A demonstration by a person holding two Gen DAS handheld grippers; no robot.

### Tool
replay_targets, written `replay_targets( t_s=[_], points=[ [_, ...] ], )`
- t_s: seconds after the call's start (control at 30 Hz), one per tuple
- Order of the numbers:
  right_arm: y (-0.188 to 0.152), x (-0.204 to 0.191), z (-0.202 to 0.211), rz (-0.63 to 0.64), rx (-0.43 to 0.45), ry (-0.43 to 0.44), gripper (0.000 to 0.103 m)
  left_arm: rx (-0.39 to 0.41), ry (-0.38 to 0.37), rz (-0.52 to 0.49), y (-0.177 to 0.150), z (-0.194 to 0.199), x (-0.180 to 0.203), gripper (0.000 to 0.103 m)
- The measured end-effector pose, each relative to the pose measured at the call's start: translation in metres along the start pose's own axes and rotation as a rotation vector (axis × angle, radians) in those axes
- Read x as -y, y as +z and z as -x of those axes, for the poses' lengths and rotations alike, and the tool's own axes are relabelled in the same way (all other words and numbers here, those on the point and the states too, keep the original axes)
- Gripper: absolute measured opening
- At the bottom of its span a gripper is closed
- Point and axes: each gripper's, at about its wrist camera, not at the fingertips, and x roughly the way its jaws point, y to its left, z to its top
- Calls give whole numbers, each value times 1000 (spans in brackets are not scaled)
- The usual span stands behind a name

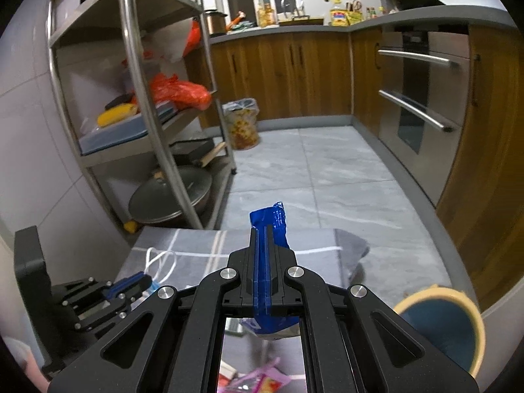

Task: Collect trash
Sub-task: 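Carry the blue mask and blue snack bag over the teal bin with both tools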

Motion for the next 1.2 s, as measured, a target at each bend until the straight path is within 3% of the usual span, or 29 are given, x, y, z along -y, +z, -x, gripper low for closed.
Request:
replay_targets(
  t_s=[0.63, 1.2],
  points=[
    [-1, 91, 63, -80, 83, -174, 3, 28, -142, -129, 22, -10, 98, 3],
    [-21, 154, 103, -144, 91, -303, 3, 42, -269, -245, 28, -16, 186, 3]
  ],
)
